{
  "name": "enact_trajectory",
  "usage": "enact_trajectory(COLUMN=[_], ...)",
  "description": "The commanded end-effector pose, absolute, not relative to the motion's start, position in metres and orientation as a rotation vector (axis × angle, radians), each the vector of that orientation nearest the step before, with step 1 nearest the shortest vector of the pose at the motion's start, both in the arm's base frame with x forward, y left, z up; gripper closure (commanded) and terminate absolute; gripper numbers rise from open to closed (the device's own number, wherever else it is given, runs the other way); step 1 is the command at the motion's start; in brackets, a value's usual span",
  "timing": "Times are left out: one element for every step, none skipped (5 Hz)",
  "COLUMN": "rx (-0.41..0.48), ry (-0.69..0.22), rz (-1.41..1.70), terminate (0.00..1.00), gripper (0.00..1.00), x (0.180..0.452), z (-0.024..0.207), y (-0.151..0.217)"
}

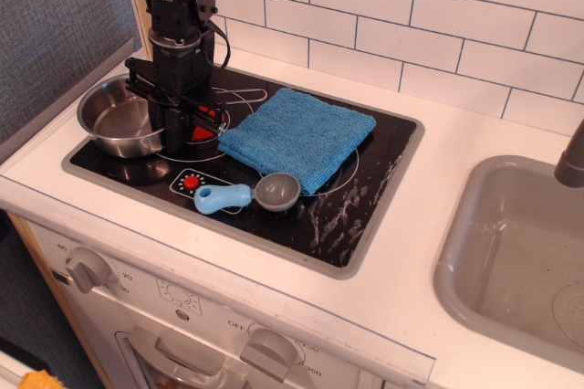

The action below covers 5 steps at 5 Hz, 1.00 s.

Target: Put the pot on the blue cloth.

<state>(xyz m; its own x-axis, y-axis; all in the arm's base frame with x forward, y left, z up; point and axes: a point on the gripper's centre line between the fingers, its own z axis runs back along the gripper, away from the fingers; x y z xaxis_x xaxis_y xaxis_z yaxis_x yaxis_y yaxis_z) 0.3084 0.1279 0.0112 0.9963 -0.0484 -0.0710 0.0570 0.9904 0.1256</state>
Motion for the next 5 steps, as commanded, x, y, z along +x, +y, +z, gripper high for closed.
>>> enact_trajectory(rx=[0.181,0.183,0.165,0.162,0.155], ry=[-0.036,-0.097,-0.171,-0.203,-0.198], rz=[0.005,0.026,-0.012,-0.089,-0.172], terminate=[0.00,0.00,0.00,0.00,0.00], gripper=[1.00,1.00,1.00,1.00,1.00], x=[0.304,0.309,0.325,0.342,0.357], z=[0.060,0.080,0.094,0.098,0.091], y=[0.136,0.129,0.108,0.075,0.038])
